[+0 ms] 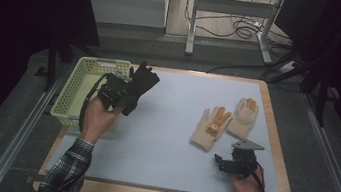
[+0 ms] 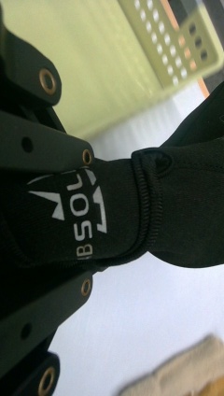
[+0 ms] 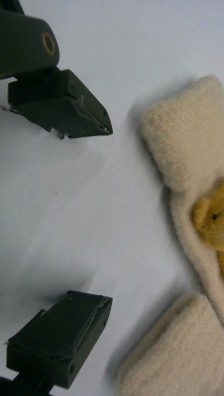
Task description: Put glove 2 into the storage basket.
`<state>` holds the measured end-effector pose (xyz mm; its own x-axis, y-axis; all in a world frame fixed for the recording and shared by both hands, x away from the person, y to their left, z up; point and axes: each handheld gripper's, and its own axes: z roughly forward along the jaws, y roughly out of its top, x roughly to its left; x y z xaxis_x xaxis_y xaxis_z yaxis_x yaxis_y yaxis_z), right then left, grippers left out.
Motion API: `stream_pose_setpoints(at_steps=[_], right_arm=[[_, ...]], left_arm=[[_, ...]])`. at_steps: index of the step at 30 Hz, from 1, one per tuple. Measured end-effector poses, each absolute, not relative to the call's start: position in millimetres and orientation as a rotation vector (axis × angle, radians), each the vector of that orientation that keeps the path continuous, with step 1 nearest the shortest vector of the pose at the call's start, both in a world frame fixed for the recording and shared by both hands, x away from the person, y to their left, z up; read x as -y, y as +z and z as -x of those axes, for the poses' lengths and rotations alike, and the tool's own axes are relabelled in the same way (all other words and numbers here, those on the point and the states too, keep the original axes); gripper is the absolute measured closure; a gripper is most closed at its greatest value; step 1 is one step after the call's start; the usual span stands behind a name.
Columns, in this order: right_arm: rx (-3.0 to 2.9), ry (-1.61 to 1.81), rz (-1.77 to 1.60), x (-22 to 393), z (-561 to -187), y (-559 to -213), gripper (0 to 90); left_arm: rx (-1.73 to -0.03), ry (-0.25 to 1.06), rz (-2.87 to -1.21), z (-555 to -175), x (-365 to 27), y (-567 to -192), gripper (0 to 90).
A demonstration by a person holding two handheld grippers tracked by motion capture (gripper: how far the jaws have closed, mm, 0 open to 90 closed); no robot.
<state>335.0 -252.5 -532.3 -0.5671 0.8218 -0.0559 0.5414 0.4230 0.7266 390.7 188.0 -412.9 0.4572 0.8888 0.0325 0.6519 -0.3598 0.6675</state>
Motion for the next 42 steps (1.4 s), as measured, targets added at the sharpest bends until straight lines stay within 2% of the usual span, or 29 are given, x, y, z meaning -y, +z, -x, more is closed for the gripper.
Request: stream_pose_setpoints(at_steps=[13,25,32,42], right_arm=[[-2.277,0.943,-1.161,252.5,-334.9,-532.3,14.5],[-2.278,0.943,-1.161,252.5,-335.0,-532.3,14.5],[-2.277,0.945,-1.162,252.5,-335.1,-532.4,14.5],[-2.277,0.945,-1.161,252.5,-335.1,-532.4,14.5]], left_arm=[[-1.442,0.610,-2.057,-397.8,-245.2,-417.1,71.3],[-1.616,0.616,-1.991,-411.1,-306.7,-439.2,70.3],[-1.689,0.599,-1.995,-420.2,-324.4,-457.7,70.0],[-1.773,0.543,-2.098,-436.2,-329.7,-483.3,69.4]])
